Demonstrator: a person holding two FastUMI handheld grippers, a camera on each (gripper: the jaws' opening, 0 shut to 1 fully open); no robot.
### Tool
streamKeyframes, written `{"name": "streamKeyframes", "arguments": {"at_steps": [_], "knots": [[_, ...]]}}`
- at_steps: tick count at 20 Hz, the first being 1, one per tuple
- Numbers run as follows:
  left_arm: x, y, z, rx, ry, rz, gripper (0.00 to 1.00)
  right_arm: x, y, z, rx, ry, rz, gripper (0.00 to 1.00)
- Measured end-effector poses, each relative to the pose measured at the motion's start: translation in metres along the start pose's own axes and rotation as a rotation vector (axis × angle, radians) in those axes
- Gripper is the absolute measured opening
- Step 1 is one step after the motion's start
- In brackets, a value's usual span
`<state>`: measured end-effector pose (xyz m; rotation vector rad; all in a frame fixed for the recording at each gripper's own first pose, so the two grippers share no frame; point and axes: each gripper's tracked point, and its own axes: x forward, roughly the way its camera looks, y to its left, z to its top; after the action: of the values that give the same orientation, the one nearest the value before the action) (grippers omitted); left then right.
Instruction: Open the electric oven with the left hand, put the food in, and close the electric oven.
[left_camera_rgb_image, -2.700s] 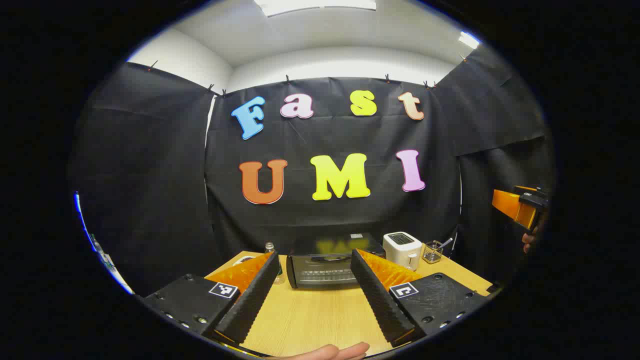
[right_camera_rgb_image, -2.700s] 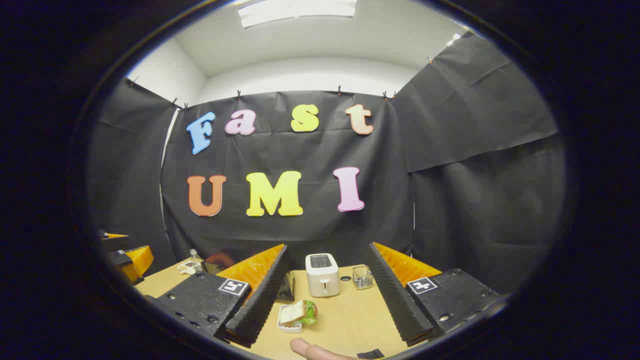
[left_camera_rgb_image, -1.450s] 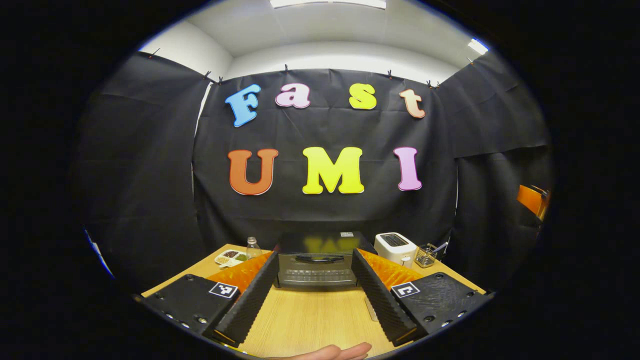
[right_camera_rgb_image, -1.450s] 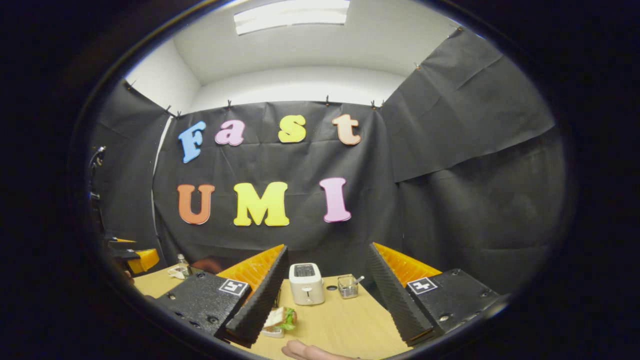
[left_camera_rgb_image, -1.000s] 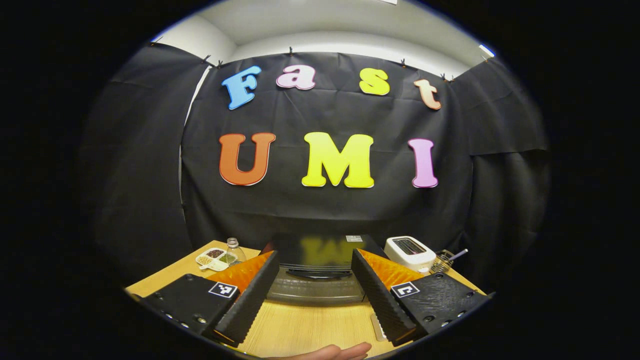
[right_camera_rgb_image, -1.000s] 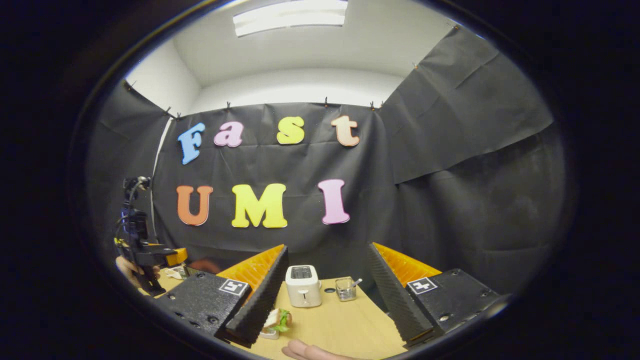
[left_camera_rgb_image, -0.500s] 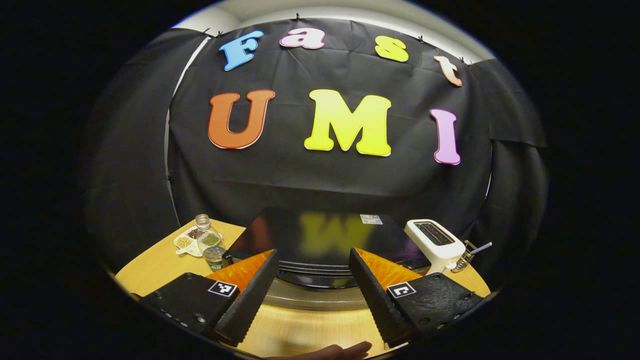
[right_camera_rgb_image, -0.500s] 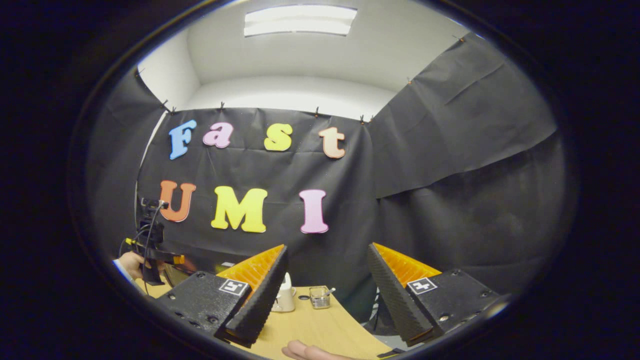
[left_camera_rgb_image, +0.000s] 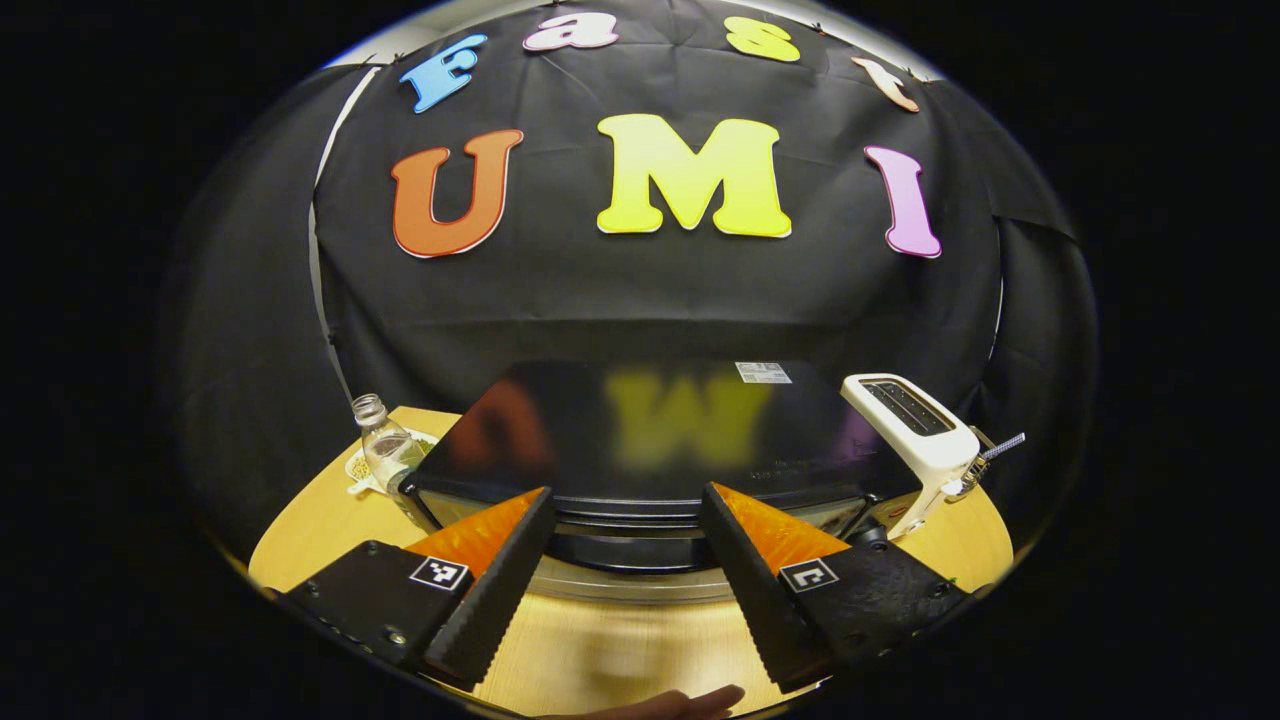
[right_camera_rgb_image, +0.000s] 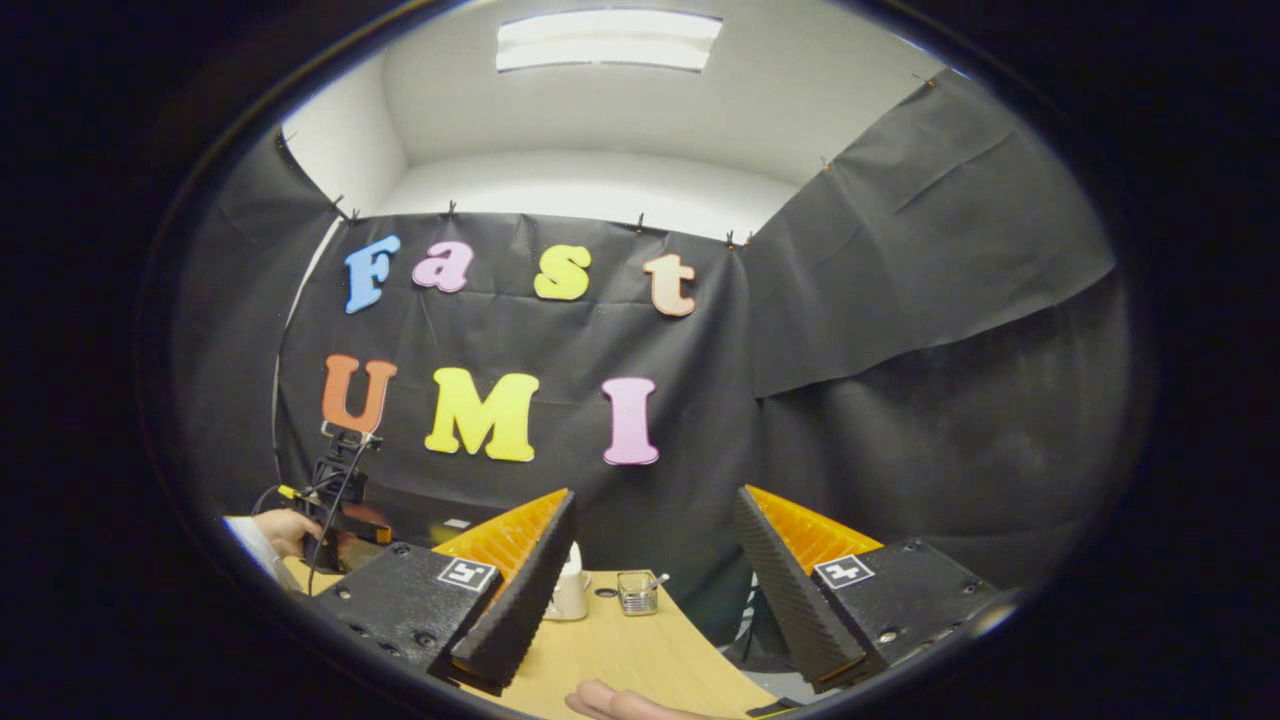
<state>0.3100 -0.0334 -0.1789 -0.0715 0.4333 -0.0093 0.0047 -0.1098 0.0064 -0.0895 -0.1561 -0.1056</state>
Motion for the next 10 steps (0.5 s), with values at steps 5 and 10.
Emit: {"name": "streamKeyframes", "arguments": {"at_steps": [5, 10], "knots": [[-0.02, 0.0, -0.012, -0.026, 0.051, -0.017, 0.98, -0.011, 0.003, 0.009, -0.003, -0.004, 0.007, 0.9], [-0.05, 0.0, -0.039, -0.056, 0.097, -0.016, 0.97, -0.029, 0.013, 0.015, -0.01, 0.003, 0.036, 1.0]]}}
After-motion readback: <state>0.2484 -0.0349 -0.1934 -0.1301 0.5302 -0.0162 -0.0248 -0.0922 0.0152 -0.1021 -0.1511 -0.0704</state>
